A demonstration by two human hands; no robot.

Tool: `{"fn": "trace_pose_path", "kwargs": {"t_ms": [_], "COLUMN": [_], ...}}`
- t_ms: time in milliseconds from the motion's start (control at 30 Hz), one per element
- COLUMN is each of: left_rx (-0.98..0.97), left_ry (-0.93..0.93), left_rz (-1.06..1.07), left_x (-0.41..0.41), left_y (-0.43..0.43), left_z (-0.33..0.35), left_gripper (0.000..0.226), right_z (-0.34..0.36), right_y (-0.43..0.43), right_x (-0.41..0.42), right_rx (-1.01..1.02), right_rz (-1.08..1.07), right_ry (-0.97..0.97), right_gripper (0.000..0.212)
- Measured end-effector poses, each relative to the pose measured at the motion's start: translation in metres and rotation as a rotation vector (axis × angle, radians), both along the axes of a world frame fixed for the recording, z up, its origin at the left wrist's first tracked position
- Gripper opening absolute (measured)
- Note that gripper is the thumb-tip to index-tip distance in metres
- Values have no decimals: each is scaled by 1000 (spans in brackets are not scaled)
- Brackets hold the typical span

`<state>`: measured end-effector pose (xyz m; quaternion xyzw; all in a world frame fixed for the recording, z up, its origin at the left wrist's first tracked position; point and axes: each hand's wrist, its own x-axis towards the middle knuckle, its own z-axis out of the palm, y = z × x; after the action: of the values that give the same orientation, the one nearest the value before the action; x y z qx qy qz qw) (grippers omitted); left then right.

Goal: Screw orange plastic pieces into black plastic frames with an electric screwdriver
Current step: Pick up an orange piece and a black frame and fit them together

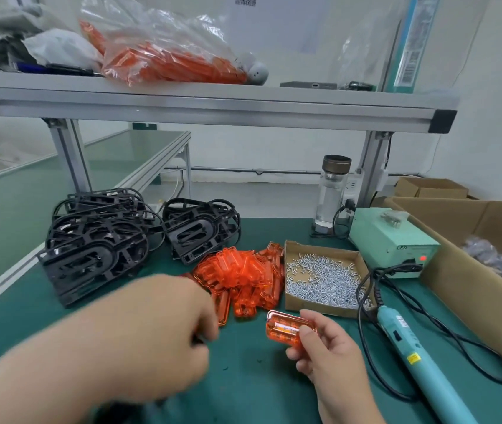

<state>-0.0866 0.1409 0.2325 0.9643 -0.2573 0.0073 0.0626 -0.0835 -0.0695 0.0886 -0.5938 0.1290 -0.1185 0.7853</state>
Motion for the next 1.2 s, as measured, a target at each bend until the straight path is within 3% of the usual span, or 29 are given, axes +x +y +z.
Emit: {"fn": "trace_pose_path", "kwargs": {"t_ms": [100,233,333,433,533,633,733,867,1200], "left_rx": [-9,65,-114,-265,-331,-156,-22,-112,-137], "left_ry": [82,124,120,136,144,256,306,363,67], "left_rz": [10,151,196,109,-28,-115,-136,-61,229], "left_x": [-8,-7,-7,-5,5,20,27,20,-5], "left_y": [-43,-92,-100,-87,-49,-9,3,-6,-61], "left_z": [-29,-75,-93,-96,-92,-92,-98,-108,-112], "left_gripper": [31,31,34,47,78,108,103,94,109], "right_z": [2,3,2,2,2,2,3,2,3], "right_y": [-1,-5,-6,-5,-5,-4,-3,-4,-7], "right_x": [-1,-2,-2,-2,-2,-1,-1,0,0], "right_rx": [16,-6,-24,-26,-19,-30,-36,-35,-16], "right_rz": [-54,-111,-125,-107,-106,-107,-111,-120,-183], "right_ry": [-37,-93,-93,-84,-72,-62,-61,-69,-141], "right_gripper": [24,25,26,25,24,24,24,22,12]}}
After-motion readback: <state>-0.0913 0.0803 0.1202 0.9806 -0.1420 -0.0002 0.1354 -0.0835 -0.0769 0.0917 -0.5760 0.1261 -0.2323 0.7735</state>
